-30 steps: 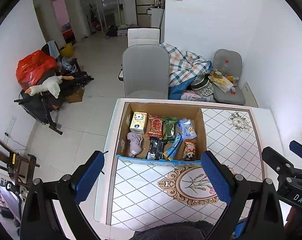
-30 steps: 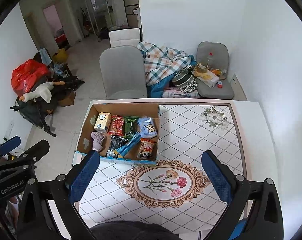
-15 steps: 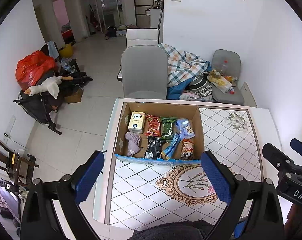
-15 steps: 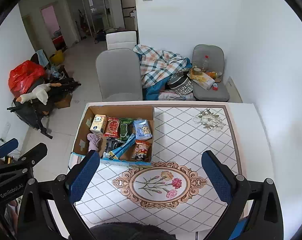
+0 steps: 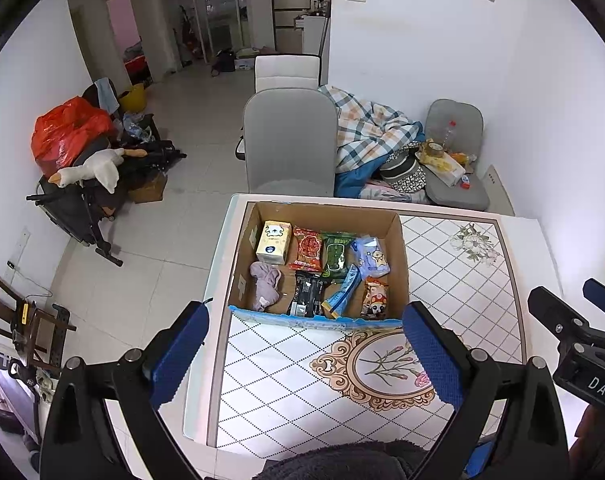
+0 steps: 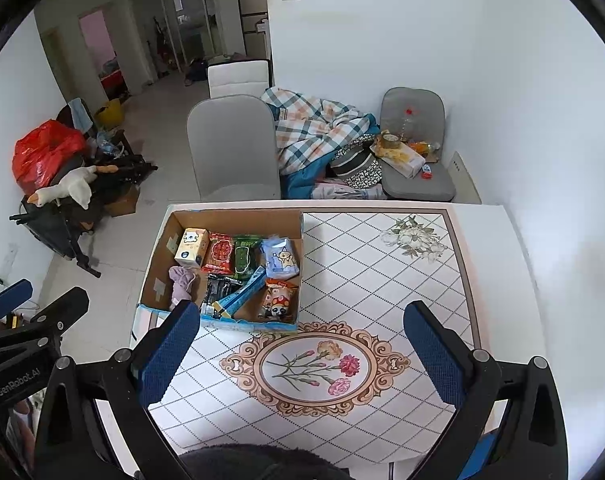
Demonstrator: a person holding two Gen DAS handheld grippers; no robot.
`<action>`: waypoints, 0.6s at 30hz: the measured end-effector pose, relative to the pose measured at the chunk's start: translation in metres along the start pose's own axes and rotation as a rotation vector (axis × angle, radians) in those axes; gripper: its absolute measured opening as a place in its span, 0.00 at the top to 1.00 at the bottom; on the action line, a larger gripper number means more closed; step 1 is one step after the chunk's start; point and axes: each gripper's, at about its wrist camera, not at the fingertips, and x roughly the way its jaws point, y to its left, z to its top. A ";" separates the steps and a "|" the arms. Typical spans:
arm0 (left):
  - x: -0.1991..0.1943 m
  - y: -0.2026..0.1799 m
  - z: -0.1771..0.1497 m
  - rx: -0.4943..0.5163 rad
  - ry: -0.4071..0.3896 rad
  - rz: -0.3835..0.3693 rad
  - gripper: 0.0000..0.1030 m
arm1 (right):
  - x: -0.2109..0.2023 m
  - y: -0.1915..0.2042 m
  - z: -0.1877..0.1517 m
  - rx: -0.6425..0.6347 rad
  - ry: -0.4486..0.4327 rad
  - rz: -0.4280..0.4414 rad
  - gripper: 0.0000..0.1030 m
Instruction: Organize soft objects
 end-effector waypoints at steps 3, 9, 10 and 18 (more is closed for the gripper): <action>0.002 0.000 0.001 -0.002 0.000 -0.001 0.04 | 0.000 0.000 -0.001 0.000 -0.001 0.000 0.00; 0.003 0.000 0.000 -0.004 0.005 0.004 0.04 | 0.000 0.001 0.000 -0.002 -0.005 -0.004 0.00; 0.004 0.000 -0.001 -0.007 0.006 0.004 0.04 | 0.000 0.001 -0.001 -0.002 -0.005 -0.004 0.00; 0.011 0.000 -0.003 -0.013 0.017 -0.001 0.04 | 0.007 0.003 -0.001 -0.010 0.004 0.004 0.00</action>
